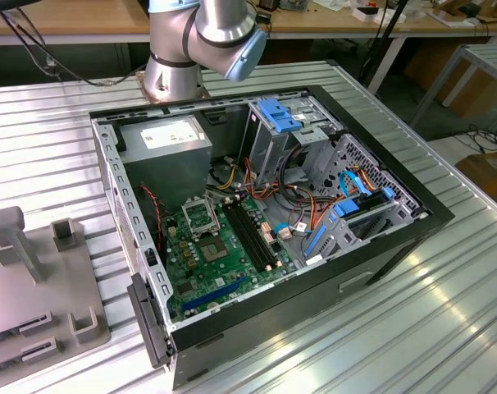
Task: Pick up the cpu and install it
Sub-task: 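Pick up the cpu and move it towards the insertion slot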
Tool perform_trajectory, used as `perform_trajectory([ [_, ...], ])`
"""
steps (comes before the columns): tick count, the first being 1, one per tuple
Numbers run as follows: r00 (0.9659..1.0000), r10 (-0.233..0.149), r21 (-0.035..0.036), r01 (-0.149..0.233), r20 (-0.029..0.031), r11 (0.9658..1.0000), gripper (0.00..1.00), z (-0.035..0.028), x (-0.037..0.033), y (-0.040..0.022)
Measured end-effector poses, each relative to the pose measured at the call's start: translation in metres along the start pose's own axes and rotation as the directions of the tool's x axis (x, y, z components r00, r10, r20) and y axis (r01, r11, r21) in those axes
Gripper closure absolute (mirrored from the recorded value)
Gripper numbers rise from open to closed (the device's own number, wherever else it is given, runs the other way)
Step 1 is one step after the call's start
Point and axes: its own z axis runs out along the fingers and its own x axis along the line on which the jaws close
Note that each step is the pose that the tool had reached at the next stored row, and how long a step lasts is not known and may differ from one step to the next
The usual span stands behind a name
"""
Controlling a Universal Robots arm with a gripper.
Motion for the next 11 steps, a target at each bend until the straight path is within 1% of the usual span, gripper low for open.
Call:
perform_trajectory([
  [4,1.0,0.0,0.001,0.0,0.0,1.0,0.46,0.0001,0.0,0.0001],
  [6,1.0,0.0,0.0117,0.0,-0.0005,0.9999,0.46,0.0005,0.0001,0.0002],
  [7,1.0,0.0,0.0139,0.001,-0.0006,0.9999,0.46,0.0027,0.0001,0.0],
  [8,1.0,-0.004,0.0139,0.004,-0.0007,0.9999,0.46,0.0065,0.0002,-0.0001],
  [10,0.9999,-0.01,0.0137,0.01,-0.0009,0.9999,0.46,0.0105,0.0004,-0.0002],
  [11,0.9999,-0.012,0.0137,0.012,-0.0009,0.9998,0.46,0.015,0.0006,-0.0003],
])
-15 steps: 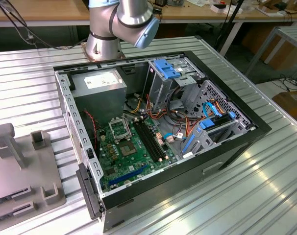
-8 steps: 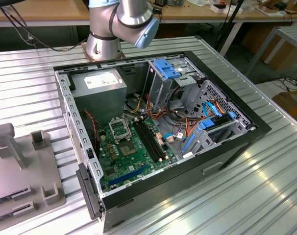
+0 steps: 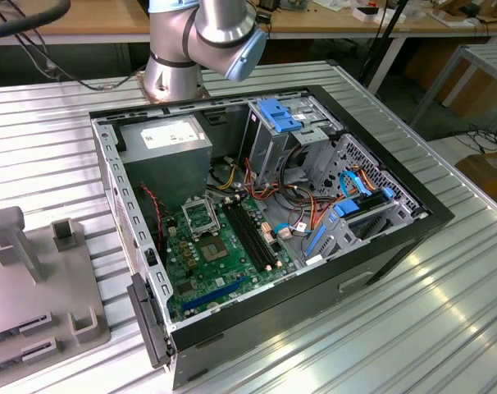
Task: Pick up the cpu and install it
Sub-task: 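Pick up the cpu and move it towards the insertion slot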
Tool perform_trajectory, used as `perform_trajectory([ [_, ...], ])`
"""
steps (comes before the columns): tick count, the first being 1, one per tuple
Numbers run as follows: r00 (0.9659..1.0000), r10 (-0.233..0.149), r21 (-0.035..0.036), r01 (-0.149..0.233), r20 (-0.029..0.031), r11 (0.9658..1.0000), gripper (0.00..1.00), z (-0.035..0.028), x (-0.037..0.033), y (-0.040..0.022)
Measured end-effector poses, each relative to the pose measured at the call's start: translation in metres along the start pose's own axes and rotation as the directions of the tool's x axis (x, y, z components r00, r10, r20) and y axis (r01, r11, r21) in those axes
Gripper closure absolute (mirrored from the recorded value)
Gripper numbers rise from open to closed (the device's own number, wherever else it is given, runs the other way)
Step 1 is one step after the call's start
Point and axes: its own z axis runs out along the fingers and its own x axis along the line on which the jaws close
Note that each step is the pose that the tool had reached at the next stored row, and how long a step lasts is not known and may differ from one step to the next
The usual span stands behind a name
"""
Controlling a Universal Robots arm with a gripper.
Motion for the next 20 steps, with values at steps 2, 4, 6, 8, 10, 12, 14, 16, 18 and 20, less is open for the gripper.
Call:
perform_trajectory([
  [2,1.0,0.0,0.0001,0.0,-0.0001,1.0,0.46,0.0057,0.0002,-0.0001],
  [4,1.0,0.0,0.0021,0.0,-0.0001,1.0,0.46,0.0095,0.0004,-0.0004],
  [6,1.0,0.0,0.0072,0.0,-0.0005,1.0,0.46,0.0121,0.0004,-0.0009],
  [8,1.0,0.003,0.0116,-0.003,-0.0008,0.9999,0.46,0.0163,0.0005,-0.001],
  [10,0.9999,0.01,0.0122,-0.01,-0.001,0.9999,0.46,0.0204,0.0008,-0.0009],
  [12,0.9999,0.013,0.0123,-0.013,-0.0012,0.9998,0.46,0.0246,0.0009,-0.001],
  [14,0.9999,0.013,0.0123,-0.013,-0.0012,0.9998,0.46,0.0283,0.0012,-0.0011],
  [16,0.9999,0.014,0.0123,-0.014,-0.0013,0.9998,0.46,0.0323,0.0013,-0.0013],
  [18,0.9999,0.016,0.0124,-0.016,-0.0021,0.9998,0.46,0.0359,0.0016,-0.0014],
  [20,0.9997,0.025,0.0125,-0.025,-0.0045,0.9996,0.46,0.042,0.002,-0.0014],
])
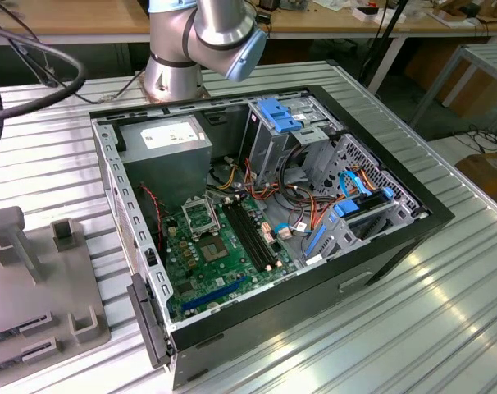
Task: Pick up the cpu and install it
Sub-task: 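Pick up the cpu and move it towards the insertion slot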
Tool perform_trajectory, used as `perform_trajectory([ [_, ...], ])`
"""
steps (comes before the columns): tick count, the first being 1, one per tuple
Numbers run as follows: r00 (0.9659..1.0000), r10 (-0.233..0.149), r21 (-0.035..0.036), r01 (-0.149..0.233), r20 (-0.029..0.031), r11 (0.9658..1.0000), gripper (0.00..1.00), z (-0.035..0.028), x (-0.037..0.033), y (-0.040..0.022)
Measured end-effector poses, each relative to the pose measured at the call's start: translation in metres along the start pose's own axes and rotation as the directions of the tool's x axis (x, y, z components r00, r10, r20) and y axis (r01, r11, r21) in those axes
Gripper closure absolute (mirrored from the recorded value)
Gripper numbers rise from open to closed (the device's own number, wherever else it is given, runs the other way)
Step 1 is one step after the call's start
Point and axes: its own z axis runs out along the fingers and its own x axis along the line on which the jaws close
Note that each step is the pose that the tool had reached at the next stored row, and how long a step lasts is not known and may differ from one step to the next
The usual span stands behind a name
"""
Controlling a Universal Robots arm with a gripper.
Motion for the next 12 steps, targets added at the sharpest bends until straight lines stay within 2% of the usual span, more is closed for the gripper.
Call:
perform_trajectory([
  [1,1.0,0.008,0.0003,-0.008,-0.0018,1.0,0.46,0.0029,0.0002,0.0],
  [2,0.9995,0.03,0.0008,-0.03,-0.0128,0.9995,0.46,0.0145,0.0006,0.0001],
  [3,0.9994,0.03,0.0008,-0.03,-0.0173,0.9995,0.46,0.0176,0.0006,0.0],
  [12,0.9994,0.03,0.0008,-0.03,-0.0173,0.9995,0.46,0.0186,0.0006,0.0001],
])
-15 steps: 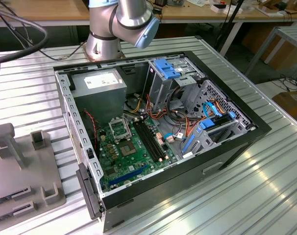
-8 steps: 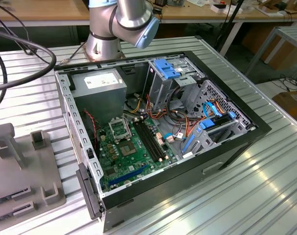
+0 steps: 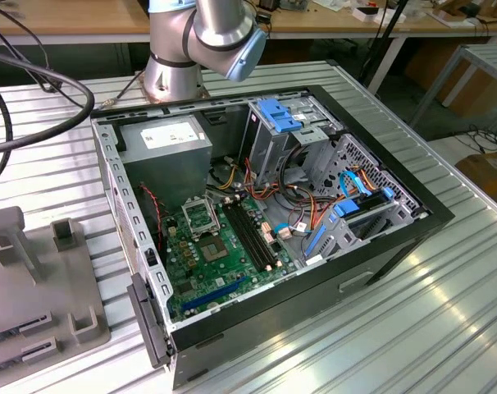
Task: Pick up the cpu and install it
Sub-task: 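Pick up the cpu and move it towards the insertion slot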
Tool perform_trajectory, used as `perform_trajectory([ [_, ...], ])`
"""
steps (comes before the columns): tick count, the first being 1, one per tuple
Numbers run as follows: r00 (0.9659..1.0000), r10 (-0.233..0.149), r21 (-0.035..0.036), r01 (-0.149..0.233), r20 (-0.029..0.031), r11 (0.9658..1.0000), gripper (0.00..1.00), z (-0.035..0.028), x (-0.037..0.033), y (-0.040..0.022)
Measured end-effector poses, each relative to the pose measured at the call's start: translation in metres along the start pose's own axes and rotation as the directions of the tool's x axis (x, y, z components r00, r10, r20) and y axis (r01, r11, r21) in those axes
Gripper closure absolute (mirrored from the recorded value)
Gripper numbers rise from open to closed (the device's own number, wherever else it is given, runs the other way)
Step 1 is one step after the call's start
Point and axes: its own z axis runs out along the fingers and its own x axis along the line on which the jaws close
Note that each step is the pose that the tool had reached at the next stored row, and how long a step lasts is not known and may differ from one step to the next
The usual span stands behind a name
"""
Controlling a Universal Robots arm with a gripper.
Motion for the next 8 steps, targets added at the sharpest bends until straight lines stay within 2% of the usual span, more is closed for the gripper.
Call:
perform_trajectory([
  [4,1.0,0.0,-0.0002,0.0,0.0002,1.0,0.46,0.0009,-0.0004,0.0001],
  [8,1.0,0.001,-0.0002,-0.001,-0.0037,1.0,0.46,0.0016,-0.0031,0.0],
])
